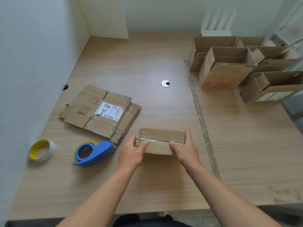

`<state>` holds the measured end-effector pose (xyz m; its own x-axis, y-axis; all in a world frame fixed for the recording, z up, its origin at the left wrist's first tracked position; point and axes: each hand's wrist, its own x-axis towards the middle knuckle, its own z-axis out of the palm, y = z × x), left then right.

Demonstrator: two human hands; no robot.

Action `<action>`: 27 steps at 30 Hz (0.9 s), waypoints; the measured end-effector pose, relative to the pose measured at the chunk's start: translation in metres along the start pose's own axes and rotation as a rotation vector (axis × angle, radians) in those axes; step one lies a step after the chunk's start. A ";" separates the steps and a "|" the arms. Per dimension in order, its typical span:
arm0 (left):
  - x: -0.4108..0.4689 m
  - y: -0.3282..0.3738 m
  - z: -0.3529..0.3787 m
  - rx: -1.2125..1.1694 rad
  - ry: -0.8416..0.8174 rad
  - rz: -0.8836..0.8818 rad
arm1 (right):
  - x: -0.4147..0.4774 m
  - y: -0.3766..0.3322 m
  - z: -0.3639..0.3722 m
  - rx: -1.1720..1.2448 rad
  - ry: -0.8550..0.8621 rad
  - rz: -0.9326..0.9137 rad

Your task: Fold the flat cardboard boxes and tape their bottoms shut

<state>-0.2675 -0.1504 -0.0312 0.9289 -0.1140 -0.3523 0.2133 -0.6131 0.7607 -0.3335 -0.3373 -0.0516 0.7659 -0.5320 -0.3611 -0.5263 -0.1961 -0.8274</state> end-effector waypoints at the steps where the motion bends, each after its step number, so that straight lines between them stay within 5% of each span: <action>1: 0.006 0.000 0.003 -0.014 -0.027 -0.003 | 0.002 -0.002 0.001 0.038 -0.027 0.024; 14: 0.012 -0.004 0.023 0.039 0.101 0.027 | 0.007 0.007 0.016 0.118 0.083 0.018; 20: 0.017 -0.005 0.010 -0.073 0.069 0.008 | 0.014 0.015 0.008 0.369 -0.019 0.101; 27: 0.016 -0.005 0.007 -0.082 0.052 0.016 | 0.023 0.012 -0.019 0.317 -0.149 0.057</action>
<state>-0.2557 -0.1547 -0.0441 0.9463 -0.0817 -0.3128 0.2203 -0.5450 0.8090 -0.3288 -0.3678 -0.0614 0.7963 -0.4044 -0.4500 -0.4466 0.1087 -0.8881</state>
